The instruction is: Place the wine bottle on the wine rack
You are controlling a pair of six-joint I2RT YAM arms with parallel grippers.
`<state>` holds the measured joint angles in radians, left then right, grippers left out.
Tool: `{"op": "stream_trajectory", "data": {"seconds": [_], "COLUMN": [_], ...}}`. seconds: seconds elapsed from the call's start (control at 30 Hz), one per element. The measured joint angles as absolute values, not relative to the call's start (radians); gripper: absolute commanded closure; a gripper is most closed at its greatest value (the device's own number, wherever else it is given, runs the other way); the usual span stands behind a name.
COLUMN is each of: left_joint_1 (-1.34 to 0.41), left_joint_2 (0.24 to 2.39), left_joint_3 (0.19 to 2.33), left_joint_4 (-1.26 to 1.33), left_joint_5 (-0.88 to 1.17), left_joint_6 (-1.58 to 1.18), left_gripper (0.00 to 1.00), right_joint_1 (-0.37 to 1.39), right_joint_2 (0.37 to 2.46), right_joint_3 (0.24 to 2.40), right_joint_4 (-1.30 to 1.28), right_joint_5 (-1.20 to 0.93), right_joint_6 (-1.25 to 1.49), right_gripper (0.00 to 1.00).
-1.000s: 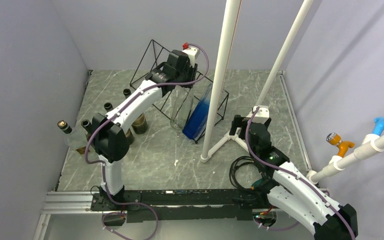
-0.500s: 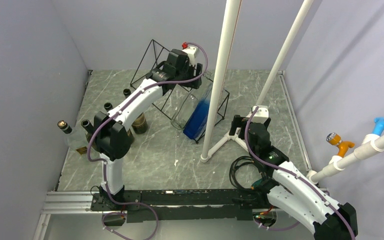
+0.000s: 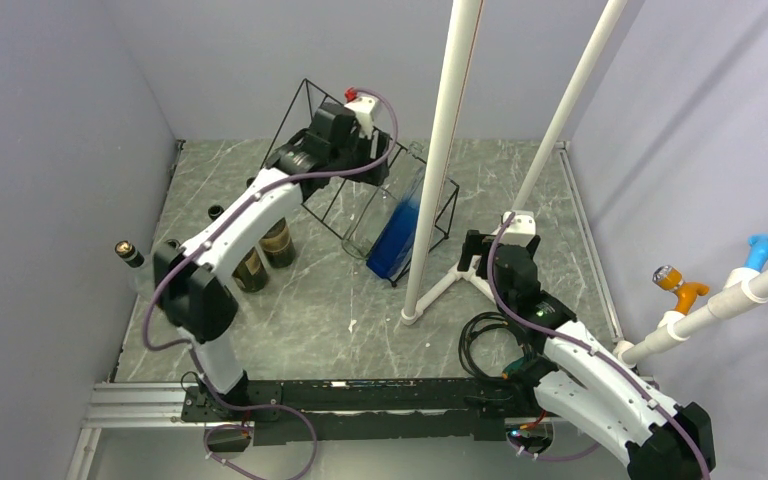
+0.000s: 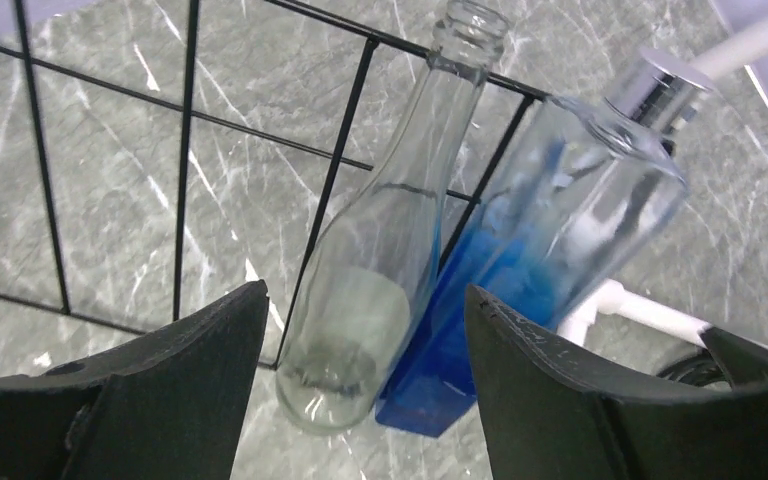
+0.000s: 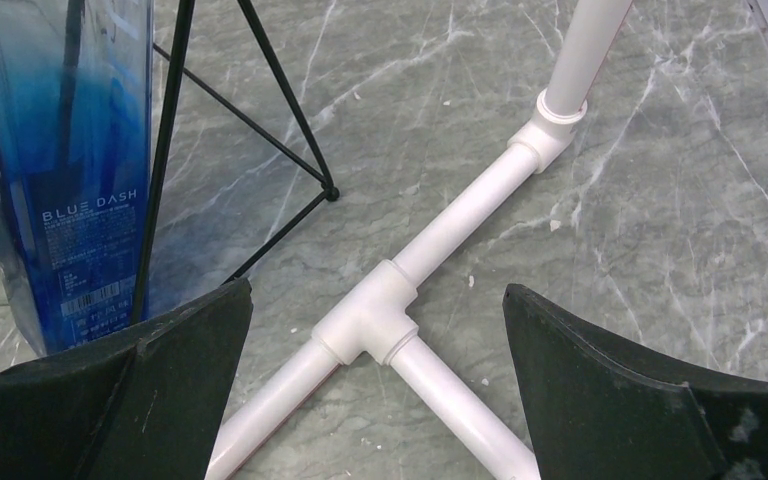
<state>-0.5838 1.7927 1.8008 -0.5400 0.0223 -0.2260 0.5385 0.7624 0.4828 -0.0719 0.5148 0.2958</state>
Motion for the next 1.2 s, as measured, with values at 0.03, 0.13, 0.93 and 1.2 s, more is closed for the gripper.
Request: {"op": "stream_trajectory", "data": {"seconds": [0.03, 0.13, 0.93, 1.2], "left_joint_1": [-0.584, -0.584, -0.583, -0.583], "left_joint_2": [1.758, 1.599, 0.570, 0.452], "left_joint_3": [1.773, 1.638, 1.150, 1.108], "left_joint_4": [-0.542, -0.526, -0.777, -0.901], "left_joint_5": [0.021, 0.017, -0.286, -0.503], "left_joint_6": [-0.226, -0.230, -0.230, -0.202], "left_gripper": [0.23, 0.22, 0.03, 0.00], "right_joint_1": [0.538, 0.538, 0.538, 0.538], "right_joint_2": [0.765, 0.776, 0.817, 0.762], "right_joint_3": [0.483, 0.483, 0.483, 0.484], "right_joint_4": [-0.071, -0.065, -0.068, -0.140], "right_joint_5": [0.515, 0.515, 0.541, 0.543], "right_joint_6": [0.296, 0.296, 0.298, 0.320], "right_gripper": [0.00, 0.00, 0.00, 0.00]}}
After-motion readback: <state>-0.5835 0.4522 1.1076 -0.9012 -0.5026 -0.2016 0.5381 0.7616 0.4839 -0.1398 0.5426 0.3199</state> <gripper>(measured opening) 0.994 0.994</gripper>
